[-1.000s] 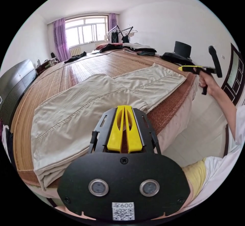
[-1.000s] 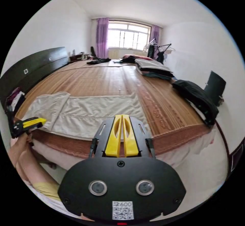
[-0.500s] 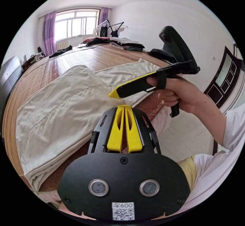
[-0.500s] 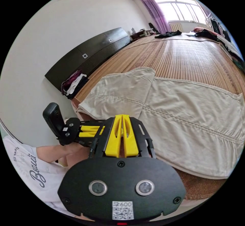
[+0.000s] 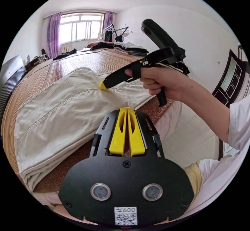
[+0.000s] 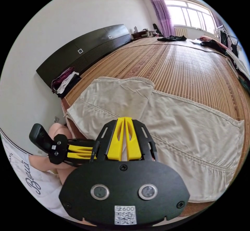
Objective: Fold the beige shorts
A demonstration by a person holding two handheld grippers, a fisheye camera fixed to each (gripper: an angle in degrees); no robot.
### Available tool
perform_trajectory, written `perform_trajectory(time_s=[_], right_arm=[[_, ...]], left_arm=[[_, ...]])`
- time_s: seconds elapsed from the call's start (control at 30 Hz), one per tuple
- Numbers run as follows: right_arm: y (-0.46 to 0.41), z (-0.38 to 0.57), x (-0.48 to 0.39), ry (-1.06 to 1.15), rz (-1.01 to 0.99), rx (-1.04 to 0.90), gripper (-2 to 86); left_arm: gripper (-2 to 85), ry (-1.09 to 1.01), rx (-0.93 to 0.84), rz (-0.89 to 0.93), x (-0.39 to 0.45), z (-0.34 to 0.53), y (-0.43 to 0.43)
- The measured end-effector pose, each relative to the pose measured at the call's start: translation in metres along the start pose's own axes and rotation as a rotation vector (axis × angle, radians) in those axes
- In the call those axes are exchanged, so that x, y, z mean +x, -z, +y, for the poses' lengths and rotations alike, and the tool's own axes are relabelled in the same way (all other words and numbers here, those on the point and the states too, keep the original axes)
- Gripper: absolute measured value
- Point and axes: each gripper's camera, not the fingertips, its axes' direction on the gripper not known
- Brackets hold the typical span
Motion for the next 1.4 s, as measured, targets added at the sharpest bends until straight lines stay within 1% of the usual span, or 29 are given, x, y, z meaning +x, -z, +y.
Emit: perform_trajectory(time_s=[0.27, 0.3, 0.37, 0.5, 0.63, 0.77, 0.87, 1.0, 1.07, 1.13, 1.23, 1.4], right_arm=[[-0.021, -0.023, 0.019, -0.087, 0.032, 0.031, -0.8], [-0.021, -0.025, 0.019, -0.09, 0.048, 0.042, -0.8], [-0.023, -0.034, 0.018, -0.089, 0.151, 0.087, -0.8], [-0.045, -0.061, 0.017, -0.052, 0.205, 0.026, -0.8], [-0.07, -0.088, 0.01, 0.043, 0.322, -0.013, -0.8], [-0.099, -0.117, 0.014, 0.092, 0.378, -0.078, -0.8], [-0.11, -0.133, 0.024, 0.088, 0.351, -0.117, -0.8], [-0.112, -0.142, 0.039, 0.055, 0.3, -0.121, -0.8], [-0.104, -0.142, 0.046, 0.001, 0.283, -0.07, -0.8], [-0.096, -0.14, 0.046, -0.007, 0.292, -0.018, -0.8], [-0.109, -0.144, 0.048, 0.028, 0.332, -0.062, -0.8], [-0.119, -0.154, 0.065, -0.024, 0.297, -0.085, -0.8]], left_arm=[[0.1, -0.012, 0.029, -0.004, 0.04, 0.02, -0.039], [0.1, -0.012, 0.03, -0.002, 0.042, 0.022, -0.043], [0.2, -0.007, 0.037, 0.008, 0.052, 0.028, -0.057], [0.1, -0.011, 0.046, 0.007, 0.073, 0.039, -0.08], [0.1, -0.015, 0.052, 0.004, 0.099, 0.052, -0.11], [0.1, -0.009, 0.054, 0.017, 0.123, 0.064, -0.144], [0.1, -0.006, 0.056, 0.015, 0.143, 0.074, -0.17], [0.0, 0.001, 0.058, 0.008, 0.168, 0.086, -0.204], [0.0, 0.005, 0.059, 0.014, 0.184, 0.094, -0.227], [0.0, 0.004, 0.061, 0.013, 0.199, 0.1, -0.245], [0.0, -0.001, 0.062, 0.005, 0.225, 0.11, -0.276], [0.0, -0.004, 0.062, 0.001, 0.265, 0.124, -0.328]])
